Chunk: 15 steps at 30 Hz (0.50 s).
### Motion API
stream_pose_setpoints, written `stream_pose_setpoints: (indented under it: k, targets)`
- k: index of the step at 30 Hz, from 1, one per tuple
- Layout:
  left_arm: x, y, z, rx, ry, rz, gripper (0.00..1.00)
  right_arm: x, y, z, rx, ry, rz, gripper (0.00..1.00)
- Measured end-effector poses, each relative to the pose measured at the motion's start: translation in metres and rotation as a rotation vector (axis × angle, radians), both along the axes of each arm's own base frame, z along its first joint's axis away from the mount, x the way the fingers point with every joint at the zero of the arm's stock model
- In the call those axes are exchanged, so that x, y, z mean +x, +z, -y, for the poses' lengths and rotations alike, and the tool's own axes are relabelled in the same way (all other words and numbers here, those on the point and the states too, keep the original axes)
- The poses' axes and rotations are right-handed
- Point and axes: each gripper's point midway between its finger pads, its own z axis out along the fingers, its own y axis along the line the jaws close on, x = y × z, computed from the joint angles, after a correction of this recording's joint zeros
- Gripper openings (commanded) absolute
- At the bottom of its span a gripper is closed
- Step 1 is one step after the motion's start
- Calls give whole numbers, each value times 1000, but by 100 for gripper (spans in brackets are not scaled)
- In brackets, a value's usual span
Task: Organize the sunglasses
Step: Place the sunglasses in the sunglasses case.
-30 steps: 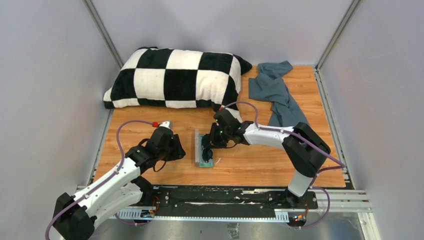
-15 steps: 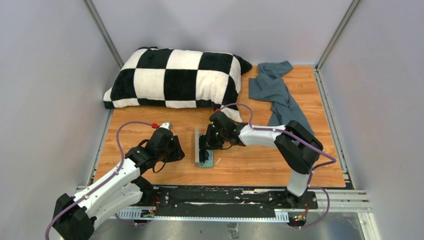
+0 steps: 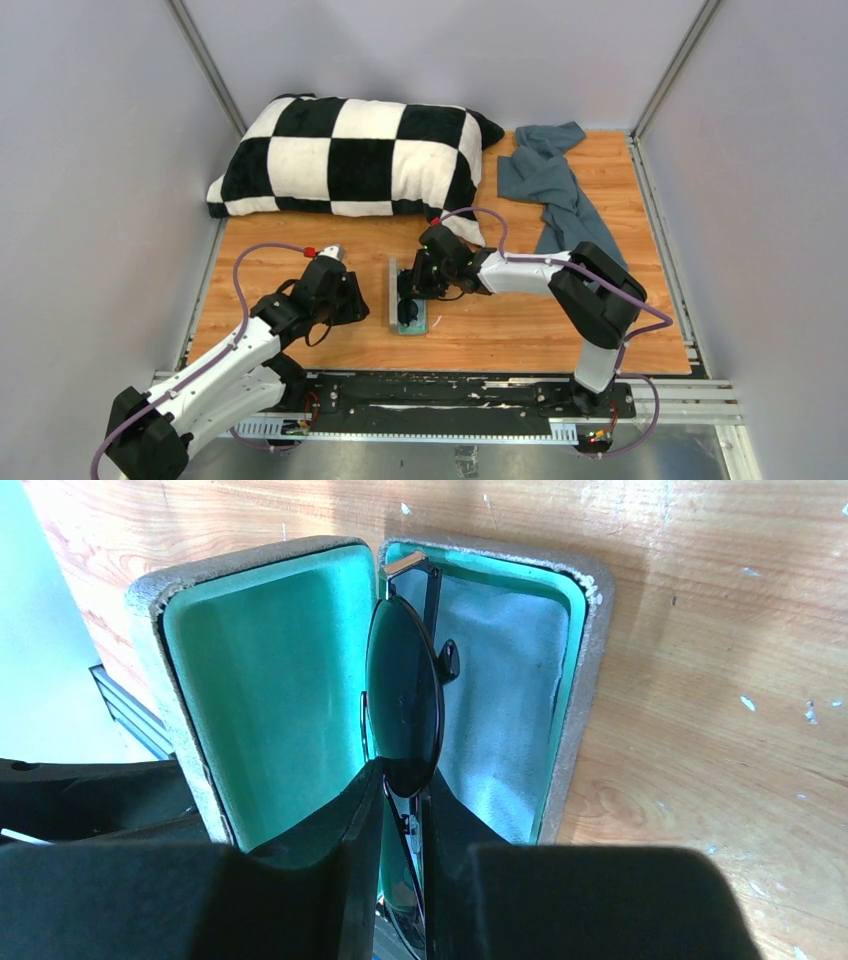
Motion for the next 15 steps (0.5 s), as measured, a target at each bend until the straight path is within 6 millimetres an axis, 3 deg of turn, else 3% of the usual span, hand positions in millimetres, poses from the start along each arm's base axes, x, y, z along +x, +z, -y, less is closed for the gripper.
stream_pose_setpoints:
  k: [15]
  targets:
    - [1, -1, 1, -2, -3, -3, 48, -3, -8, 9, -20, -6, 15, 19]
